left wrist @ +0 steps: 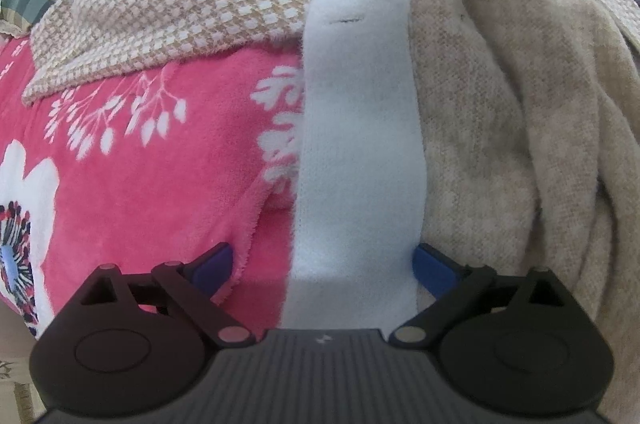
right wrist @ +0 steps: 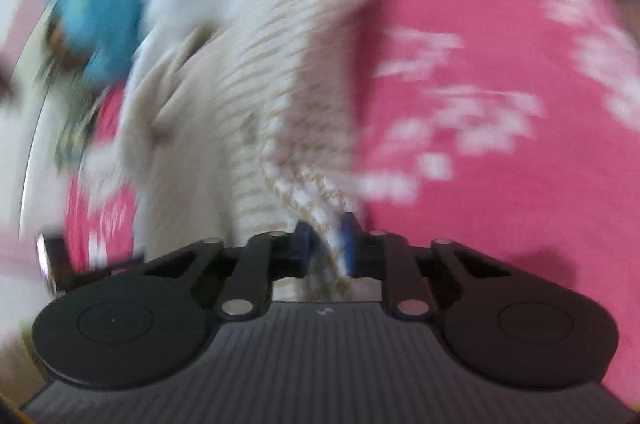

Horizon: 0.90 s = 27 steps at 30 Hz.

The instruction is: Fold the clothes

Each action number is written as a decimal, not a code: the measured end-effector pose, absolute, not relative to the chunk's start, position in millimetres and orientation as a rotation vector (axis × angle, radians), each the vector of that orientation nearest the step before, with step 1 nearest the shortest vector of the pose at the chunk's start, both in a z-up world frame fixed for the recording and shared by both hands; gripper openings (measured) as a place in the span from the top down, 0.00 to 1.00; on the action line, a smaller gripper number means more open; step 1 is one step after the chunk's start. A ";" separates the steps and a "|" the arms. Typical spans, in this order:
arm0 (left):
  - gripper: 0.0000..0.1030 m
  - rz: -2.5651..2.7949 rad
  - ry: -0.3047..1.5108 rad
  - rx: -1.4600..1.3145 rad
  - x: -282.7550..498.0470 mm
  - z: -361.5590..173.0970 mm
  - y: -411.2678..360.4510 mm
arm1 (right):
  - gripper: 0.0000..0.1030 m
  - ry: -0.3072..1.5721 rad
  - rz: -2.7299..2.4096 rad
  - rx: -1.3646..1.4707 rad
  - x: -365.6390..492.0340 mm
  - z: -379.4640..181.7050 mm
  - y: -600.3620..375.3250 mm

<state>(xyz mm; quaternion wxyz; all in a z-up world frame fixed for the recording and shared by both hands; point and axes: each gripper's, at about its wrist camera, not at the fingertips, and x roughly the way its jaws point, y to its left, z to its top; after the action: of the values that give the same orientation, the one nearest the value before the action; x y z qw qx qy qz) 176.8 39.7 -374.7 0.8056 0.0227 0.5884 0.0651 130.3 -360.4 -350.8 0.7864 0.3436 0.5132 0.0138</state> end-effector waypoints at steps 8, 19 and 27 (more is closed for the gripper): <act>0.04 0.134 1.251 0.042 183.8 -379.7 46.8 | 0.68 1.171 0.069 0.848 135.8 -361.4 -371.0; 0.03 0.123 1.250 0.037 188.4 -382.0 50.3 | 0.72 1.074 -0.093 1.018 131.2 -381.1 -409.9; 0.01 0.130 1.252 0.035 188.9 -382.8 48.8 | 0.94 1.279 0.066 0.767 138.6 -395.8 -361.2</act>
<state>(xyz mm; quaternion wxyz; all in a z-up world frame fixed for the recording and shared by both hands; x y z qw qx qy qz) 188.9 48.8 -382.8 0.8083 0.0162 0.5854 0.0608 138.6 -361.2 -395.8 0.7342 0.3490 0.5816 0.0298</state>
